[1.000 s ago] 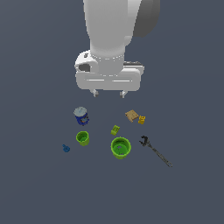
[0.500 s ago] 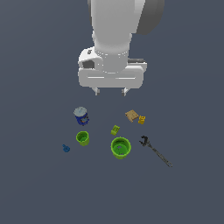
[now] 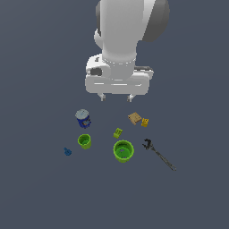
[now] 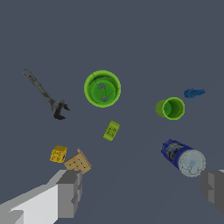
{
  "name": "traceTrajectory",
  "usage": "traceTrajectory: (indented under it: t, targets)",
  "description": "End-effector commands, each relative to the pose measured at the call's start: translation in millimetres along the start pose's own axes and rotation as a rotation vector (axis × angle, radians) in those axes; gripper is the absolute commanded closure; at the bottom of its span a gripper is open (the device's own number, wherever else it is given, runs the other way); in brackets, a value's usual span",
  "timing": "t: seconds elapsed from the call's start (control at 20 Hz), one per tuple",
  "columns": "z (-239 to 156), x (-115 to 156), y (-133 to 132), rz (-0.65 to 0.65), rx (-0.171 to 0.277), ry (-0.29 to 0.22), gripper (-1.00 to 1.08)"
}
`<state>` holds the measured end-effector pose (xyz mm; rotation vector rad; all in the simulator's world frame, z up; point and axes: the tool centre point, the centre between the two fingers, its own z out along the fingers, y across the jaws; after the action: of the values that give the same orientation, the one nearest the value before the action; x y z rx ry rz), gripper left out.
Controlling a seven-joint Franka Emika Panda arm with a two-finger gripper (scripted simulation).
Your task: Pick up a designated object from a clutter of objects.
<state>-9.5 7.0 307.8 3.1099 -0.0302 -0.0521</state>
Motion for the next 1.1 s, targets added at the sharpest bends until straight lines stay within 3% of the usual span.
traceTrajectory:
  t: [0.0, 0.5, 1.05]
  targets:
    - [11, 1, -8, 0.010, -0.002, 0.001, -0.92]
    - [84, -6, -66, 0.082, -0.009, 0.016, -0.92]
    - [178, -47, -142, 0.176, 0.008, 0.030, -0.92]
